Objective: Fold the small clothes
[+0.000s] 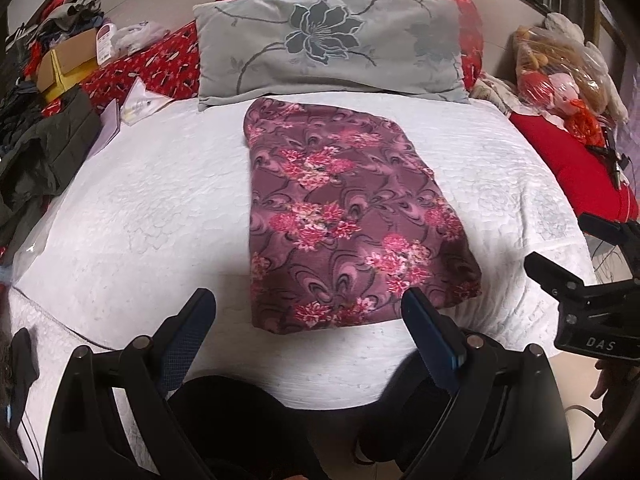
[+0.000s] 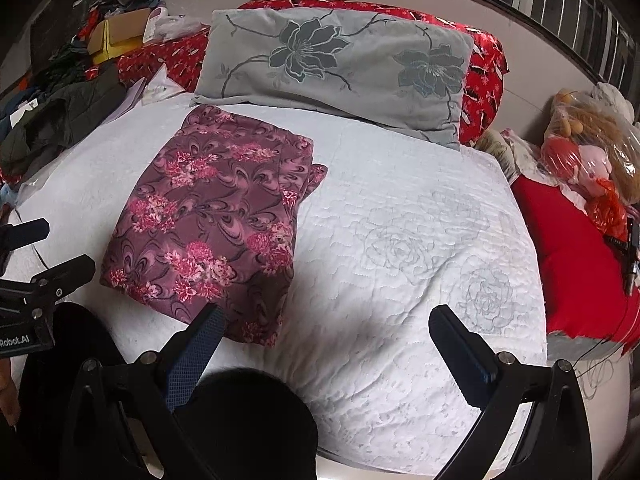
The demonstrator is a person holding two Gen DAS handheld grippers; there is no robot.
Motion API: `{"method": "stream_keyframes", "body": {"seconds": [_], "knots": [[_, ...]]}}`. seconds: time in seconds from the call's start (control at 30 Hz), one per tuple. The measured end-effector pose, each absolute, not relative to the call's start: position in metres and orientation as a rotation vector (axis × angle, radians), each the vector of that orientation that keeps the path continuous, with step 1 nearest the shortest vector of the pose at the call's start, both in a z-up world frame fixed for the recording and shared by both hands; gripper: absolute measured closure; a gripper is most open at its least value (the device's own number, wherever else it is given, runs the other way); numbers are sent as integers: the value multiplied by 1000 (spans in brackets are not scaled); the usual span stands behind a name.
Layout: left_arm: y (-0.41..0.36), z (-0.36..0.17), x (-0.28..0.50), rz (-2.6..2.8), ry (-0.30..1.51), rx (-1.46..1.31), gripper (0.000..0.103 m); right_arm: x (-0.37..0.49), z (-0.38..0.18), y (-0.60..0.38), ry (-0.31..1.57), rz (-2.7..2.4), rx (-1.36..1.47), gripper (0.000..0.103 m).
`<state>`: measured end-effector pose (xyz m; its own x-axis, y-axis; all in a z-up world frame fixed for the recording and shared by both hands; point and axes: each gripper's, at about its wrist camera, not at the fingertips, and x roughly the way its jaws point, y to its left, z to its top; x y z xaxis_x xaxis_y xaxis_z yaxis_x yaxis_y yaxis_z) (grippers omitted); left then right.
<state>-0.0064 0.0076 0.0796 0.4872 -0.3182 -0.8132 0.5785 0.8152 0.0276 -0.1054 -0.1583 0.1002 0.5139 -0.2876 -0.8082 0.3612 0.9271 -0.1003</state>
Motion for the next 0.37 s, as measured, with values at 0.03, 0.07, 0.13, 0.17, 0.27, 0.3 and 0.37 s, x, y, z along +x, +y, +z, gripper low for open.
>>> {"method": "stream_keyframes", "body": {"seconds": [0.03, 0.07, 0.13, 0.17, 0.27, 0.3, 0.37], "knots": [[7, 80, -7, -558, 911, 318, 8, -106, 100, -158, 955, -391, 86, 0], [7, 80, -8, -561, 912, 319, 8, -106, 101, -159, 955, -391, 88, 0], [5, 81, -10, -568, 913, 323, 8, -107, 101, -159, 954, -391, 89, 0], [4, 82, -12, -570, 908, 323, 8, -107, 102, -158, 952, -393, 90, 0], [0, 84, -19, -572, 891, 337, 8, -108, 102, -160, 951, -390, 97, 0], [-1, 84, -20, -574, 894, 338, 8, -108, 103, -161, 951, -389, 100, 0], [-2, 85, -21, -574, 898, 338, 8, -109, 103, -161, 949, -391, 104, 0]]}}
